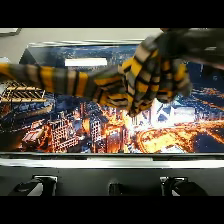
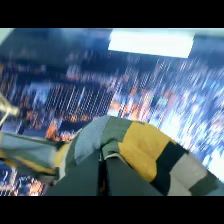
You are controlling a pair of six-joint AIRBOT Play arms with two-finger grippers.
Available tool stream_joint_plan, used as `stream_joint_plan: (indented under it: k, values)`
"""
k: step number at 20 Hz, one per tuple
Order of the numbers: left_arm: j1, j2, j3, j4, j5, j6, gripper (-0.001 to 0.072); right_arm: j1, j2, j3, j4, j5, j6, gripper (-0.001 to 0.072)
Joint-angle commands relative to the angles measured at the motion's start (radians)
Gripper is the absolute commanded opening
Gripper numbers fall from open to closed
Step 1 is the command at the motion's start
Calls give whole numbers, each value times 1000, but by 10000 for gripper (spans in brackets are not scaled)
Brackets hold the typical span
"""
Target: Fold the clothes and pants, and hang the long-sleeved shirts on hangers.
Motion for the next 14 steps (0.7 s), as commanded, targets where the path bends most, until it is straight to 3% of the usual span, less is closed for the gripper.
stream_joint_plan:
  k: [1, 3, 7, 11, 14]
  values:
    - [1, 87, 113, 98, -17, -87, 21, -2, 190, 0, -78, -13, 0, 33]
    - [1, 133, 113, 122, -19, -120, 21, -2, 257, 0, -97, -17, 34, 33]
    - [0, 118, 95, 114, -19, -123, 21, -2, 243, 0, -139, 52, 216, 33]
    - [0, -28, -27, -5, -48, 28, 21, -2, 16, -42, -114, 285, 361, 34]
    - [0, -179, -154, -4, -63, 35, 21, -1, -238, -62, -45, 378, 362, 35]
